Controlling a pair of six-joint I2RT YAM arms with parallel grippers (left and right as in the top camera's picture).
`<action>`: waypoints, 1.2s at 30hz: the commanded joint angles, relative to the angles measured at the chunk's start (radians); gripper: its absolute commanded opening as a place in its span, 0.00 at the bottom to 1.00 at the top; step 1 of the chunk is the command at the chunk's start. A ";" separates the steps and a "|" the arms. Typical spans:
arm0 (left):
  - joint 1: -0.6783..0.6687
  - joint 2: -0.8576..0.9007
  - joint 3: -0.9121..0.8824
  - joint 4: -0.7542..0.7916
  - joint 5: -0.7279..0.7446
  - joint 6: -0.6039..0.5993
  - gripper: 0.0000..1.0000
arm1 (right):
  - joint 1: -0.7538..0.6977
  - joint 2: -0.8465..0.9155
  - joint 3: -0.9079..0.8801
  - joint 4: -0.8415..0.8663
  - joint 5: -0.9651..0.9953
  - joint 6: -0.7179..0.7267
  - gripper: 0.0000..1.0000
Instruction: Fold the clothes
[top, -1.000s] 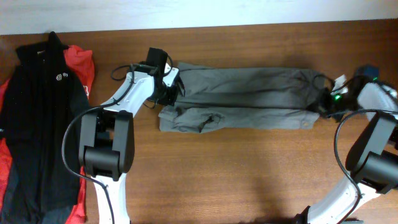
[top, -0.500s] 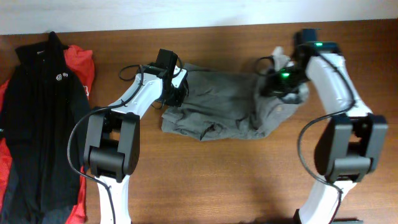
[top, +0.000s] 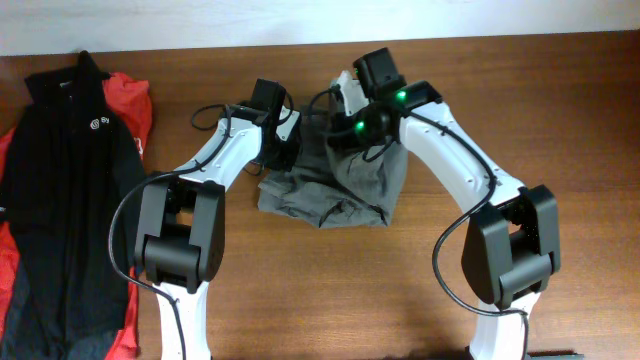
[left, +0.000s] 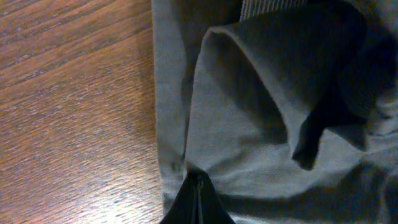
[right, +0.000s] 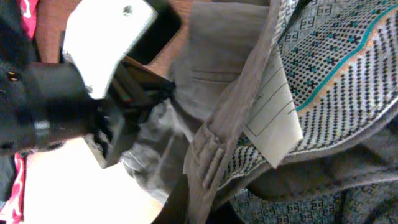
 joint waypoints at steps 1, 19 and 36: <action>-0.021 0.009 -0.028 0.009 0.020 -0.010 0.01 | 0.042 -0.013 0.015 0.018 0.021 0.060 0.08; 0.224 -0.179 0.048 -0.121 0.098 -0.010 0.73 | 0.029 -0.035 0.085 -0.045 -0.012 0.061 0.48; 0.262 -0.202 0.045 -0.095 0.074 -0.009 0.50 | 0.044 0.056 0.140 -0.191 0.323 0.132 0.33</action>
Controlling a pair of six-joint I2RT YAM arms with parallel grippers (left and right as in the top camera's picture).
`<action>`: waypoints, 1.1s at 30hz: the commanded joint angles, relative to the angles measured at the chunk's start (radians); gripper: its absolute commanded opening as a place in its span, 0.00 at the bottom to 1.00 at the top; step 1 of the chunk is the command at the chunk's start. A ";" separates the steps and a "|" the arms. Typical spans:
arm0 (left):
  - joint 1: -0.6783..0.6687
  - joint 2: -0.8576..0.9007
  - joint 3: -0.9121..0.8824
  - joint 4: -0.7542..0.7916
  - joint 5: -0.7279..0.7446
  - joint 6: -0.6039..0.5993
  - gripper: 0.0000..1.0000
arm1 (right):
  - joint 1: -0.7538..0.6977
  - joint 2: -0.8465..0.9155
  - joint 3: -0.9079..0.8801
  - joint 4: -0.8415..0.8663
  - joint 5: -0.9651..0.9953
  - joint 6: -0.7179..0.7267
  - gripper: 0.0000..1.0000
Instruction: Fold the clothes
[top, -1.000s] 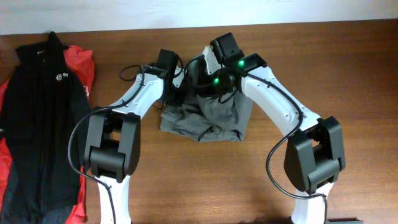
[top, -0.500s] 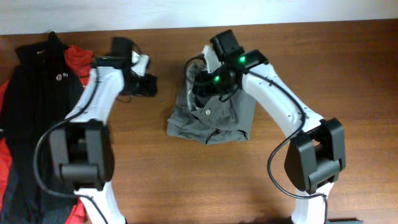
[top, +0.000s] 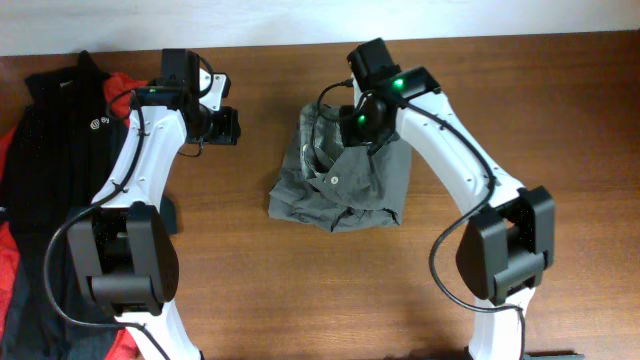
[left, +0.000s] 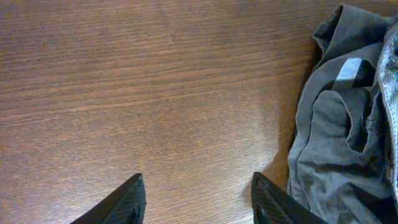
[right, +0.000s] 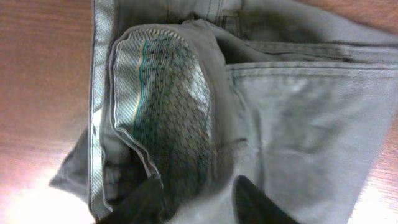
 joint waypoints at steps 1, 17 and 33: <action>0.003 -0.008 0.006 0.002 -0.012 0.002 0.48 | 0.038 0.020 -0.003 0.026 0.047 0.034 0.28; 0.008 -0.008 0.006 0.002 -0.011 0.001 0.25 | 0.261 0.211 -0.007 0.200 -0.004 0.154 0.04; 0.008 -0.008 0.006 0.014 -0.011 0.001 0.25 | 0.111 0.048 0.350 -0.167 -0.116 -0.002 0.70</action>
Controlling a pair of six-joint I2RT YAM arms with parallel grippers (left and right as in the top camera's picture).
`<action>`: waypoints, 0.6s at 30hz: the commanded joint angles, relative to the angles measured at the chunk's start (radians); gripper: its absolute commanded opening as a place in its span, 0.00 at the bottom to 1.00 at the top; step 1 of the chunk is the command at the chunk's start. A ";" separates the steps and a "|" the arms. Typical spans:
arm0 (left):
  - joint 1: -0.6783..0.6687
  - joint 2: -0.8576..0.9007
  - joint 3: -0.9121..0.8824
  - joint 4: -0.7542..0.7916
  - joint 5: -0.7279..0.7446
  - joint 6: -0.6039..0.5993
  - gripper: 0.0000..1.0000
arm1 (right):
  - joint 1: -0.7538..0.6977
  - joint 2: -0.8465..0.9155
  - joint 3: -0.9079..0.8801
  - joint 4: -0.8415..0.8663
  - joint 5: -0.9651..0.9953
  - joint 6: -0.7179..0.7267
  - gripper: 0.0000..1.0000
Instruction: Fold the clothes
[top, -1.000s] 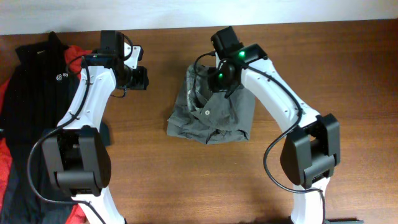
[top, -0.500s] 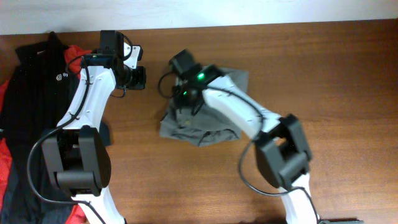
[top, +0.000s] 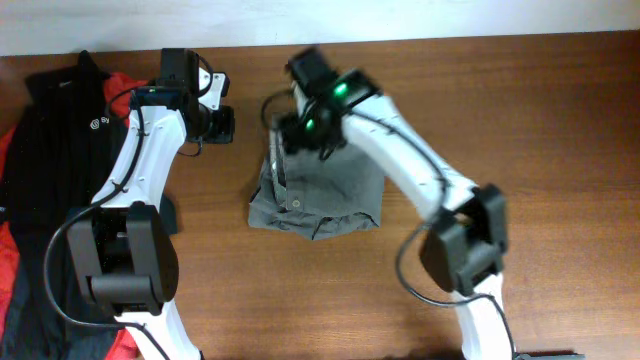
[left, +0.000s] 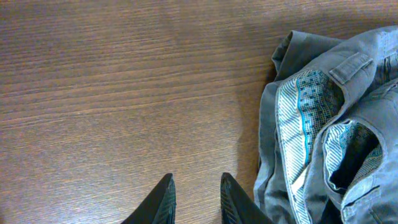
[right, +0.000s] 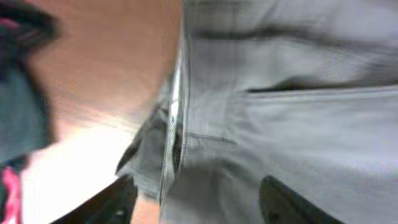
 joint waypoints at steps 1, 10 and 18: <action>0.006 -0.008 0.006 0.005 -0.004 0.001 0.25 | -0.065 -0.090 0.071 -0.100 -0.019 -0.045 0.70; 0.006 -0.008 0.006 0.002 -0.003 0.001 0.50 | -0.298 -0.072 -0.230 -0.050 -0.197 -0.017 0.70; 0.006 -0.008 0.006 0.003 -0.003 0.000 0.68 | -0.366 -0.072 -0.510 0.204 -0.150 0.021 0.71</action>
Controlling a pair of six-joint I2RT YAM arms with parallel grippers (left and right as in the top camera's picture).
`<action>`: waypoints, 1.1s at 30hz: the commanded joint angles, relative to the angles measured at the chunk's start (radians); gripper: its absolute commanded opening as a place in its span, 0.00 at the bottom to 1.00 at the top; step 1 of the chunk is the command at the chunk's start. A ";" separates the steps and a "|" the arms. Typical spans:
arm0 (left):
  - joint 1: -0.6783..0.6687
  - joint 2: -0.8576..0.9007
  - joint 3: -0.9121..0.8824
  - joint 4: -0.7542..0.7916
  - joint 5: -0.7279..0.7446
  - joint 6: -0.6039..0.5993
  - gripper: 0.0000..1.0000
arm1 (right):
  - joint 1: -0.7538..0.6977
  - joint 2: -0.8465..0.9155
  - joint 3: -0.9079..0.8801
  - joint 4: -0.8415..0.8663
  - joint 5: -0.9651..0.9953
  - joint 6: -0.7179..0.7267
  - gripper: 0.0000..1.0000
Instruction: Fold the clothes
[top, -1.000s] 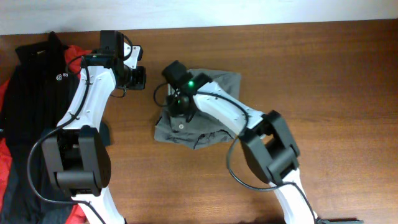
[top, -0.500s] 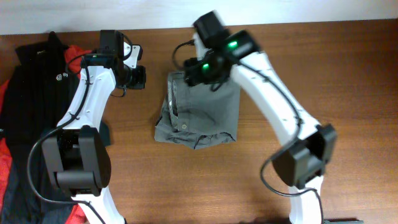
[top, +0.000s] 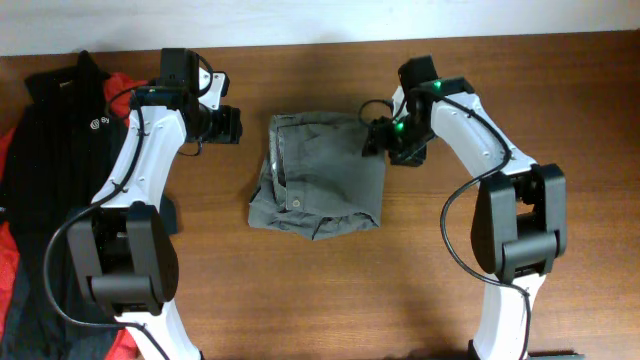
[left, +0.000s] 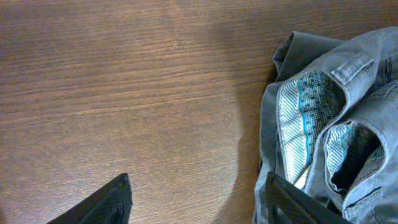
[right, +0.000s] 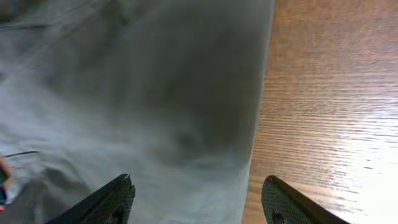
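Note:
Folded grey trousers (top: 318, 185) lie in a squarish bundle at the table's middle, their patterned teal lining (left: 305, 106) showing at the left edge. My left gripper (top: 228, 125) hovers over bare wood just left of them, open wide (left: 199, 205), holding nothing. My right gripper (top: 385, 140) sits at the bundle's upper right edge, open (right: 199, 202). Its left finger is above the grey cloth (right: 155, 93) and its right finger above the wood.
A heap of black clothing (top: 60, 200) over a red garment (top: 130, 100) lies along the table's left side. The wooden table (top: 560, 120) is bare to the right of the trousers and in front of them.
My right gripper has moved from the trousers' upper left edge to their upper right edge. The left jaws stand much wider apart. The trousers lie as before.
Both grippers were shut on the bunched trousers at the table's middle. Then the left one was off to the left and open, the right one open over the cloth. Later the bundle lay flatter and squarer, the right gripper at its left edge, now at its right.

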 joint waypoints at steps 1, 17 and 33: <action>0.006 -0.008 0.006 -0.001 0.000 0.001 0.68 | -0.006 -0.006 -0.093 0.087 0.015 0.019 0.71; 0.006 -0.008 0.006 -0.001 0.000 0.001 0.68 | -0.072 -0.006 -0.254 0.415 -0.021 0.193 0.04; 0.003 -0.008 0.006 0.041 0.000 0.001 0.68 | -0.882 -0.006 -0.253 0.608 -0.053 0.380 0.04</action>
